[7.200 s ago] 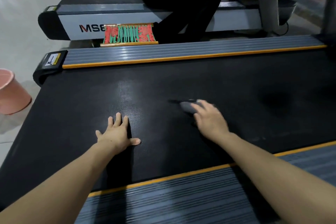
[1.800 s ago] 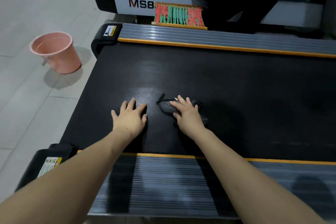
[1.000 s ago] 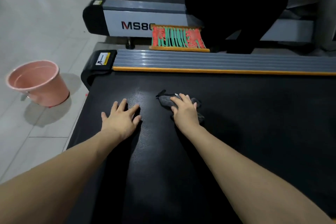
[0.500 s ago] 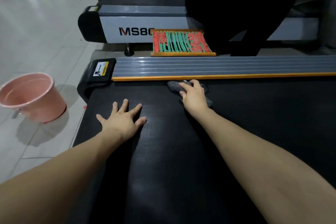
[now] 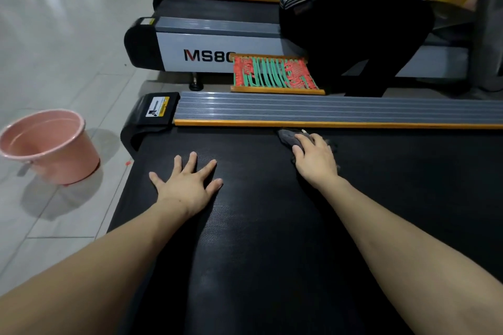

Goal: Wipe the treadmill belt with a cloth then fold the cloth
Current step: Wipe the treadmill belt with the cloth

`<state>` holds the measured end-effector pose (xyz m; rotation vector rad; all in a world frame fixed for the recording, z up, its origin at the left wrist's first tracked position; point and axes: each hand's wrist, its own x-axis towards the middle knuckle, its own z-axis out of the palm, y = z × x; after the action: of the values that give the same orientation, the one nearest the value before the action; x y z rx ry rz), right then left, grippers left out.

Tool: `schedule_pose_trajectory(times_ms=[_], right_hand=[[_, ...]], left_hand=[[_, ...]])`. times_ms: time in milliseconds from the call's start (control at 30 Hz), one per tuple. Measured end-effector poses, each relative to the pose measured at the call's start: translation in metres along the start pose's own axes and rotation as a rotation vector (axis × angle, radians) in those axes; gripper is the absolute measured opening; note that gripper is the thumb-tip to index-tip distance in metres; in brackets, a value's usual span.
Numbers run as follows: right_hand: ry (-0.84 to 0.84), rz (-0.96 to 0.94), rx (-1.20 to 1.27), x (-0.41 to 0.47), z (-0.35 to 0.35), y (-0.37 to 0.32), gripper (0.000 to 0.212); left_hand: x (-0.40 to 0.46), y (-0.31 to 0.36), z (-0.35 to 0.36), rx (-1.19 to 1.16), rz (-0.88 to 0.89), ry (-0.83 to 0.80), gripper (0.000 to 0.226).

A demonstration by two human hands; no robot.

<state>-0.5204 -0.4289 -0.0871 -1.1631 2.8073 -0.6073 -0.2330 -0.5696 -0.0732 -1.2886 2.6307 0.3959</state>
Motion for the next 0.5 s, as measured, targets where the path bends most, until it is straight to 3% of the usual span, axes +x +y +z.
schedule_pose_trajectory(times_ms=[133,367,500], right_hand=[[0.045,-0.116,-0.037,0.003,0.017,-0.029,0.041],[-0.057,-0.340,-0.022,-0.002,0.084,-0.182,0.038],[-0.100,-0.437,0.084,0.003,0.072,-0.155,0.035]], left_hand=[[-0.009,-0.023,0.005,-0.052,0.038,0.153,0.058],[-0.012,-0.053,0.025,0.019,0.035,0.306,0.069],[-0.013,-0.056,0.024,0.003,0.057,0.329,0.068]])
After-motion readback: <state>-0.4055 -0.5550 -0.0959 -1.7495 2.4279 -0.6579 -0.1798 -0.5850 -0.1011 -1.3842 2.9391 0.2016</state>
